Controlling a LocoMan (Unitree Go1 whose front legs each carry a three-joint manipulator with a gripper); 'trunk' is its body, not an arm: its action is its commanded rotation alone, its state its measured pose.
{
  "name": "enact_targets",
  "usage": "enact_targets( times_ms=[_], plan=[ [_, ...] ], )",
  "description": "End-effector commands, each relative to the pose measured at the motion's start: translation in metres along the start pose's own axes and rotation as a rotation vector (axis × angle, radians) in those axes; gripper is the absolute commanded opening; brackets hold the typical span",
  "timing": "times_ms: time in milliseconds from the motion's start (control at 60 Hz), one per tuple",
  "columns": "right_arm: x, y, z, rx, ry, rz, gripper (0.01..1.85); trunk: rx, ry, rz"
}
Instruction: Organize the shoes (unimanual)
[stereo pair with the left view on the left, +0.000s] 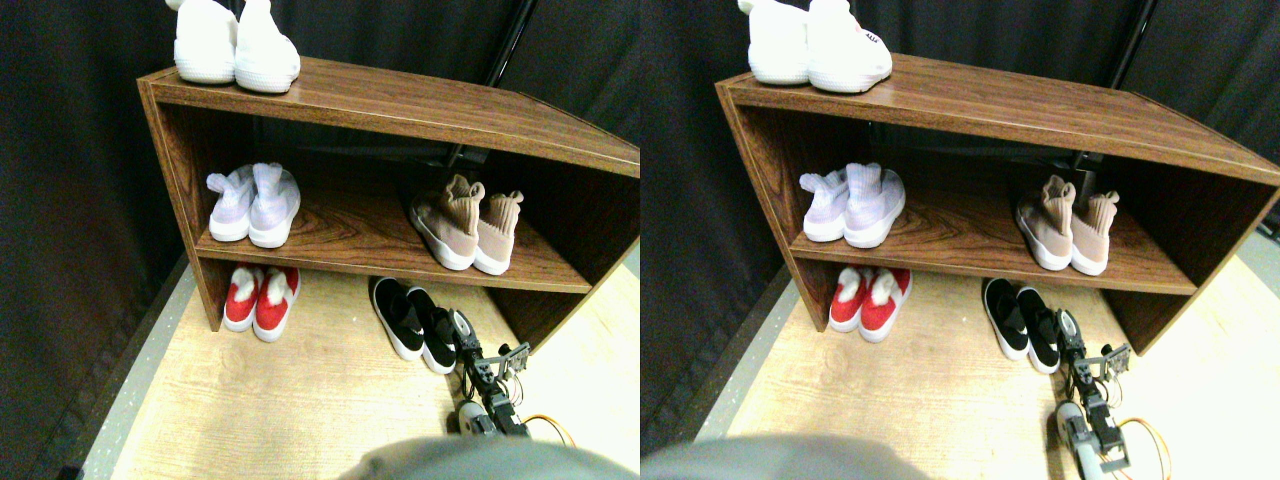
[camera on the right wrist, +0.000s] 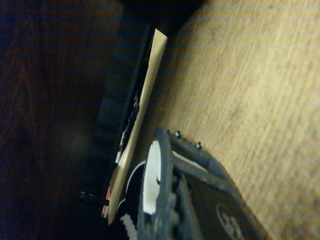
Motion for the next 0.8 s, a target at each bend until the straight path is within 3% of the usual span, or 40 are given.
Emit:
enact_targets(
  times_ms=[17, 150, 233, 317, 400, 567, 800],
  plan=[
    [0.004, 0.005, 0.01, -0.064, -0.023, 0.027, 0.06, -0.021, 0.019, 0.013],
    [0.007, 0.008, 0.031, -0.109, -0.095, 0.01, 0.06, -0.004, 0.017, 0.0],
    [0.006, 0.015, 0.042, -0.14, -0.089, 0.0, 0.06, 0.009, 0.017, -0.01],
    [0.0, 0.027, 0.052, -0.163, -0.035, 0.06, 0.06, 0.022, 0.015, -0.026],
    [-0.009, 0.036, 0.054, -0.145, -0.027, 0.111, 0.06, 0.029, 0.01, -0.037],
    [-0.032, 0.051, 0.047, -0.157, -0.003, 0.143, 0.06, 0.034, -0.001, -0.047],
    [-0.067, 0.069, 0.042, -0.187, 0.112, 0.188, 0.06, 0.033, -0.016, -0.052]
  ],
)
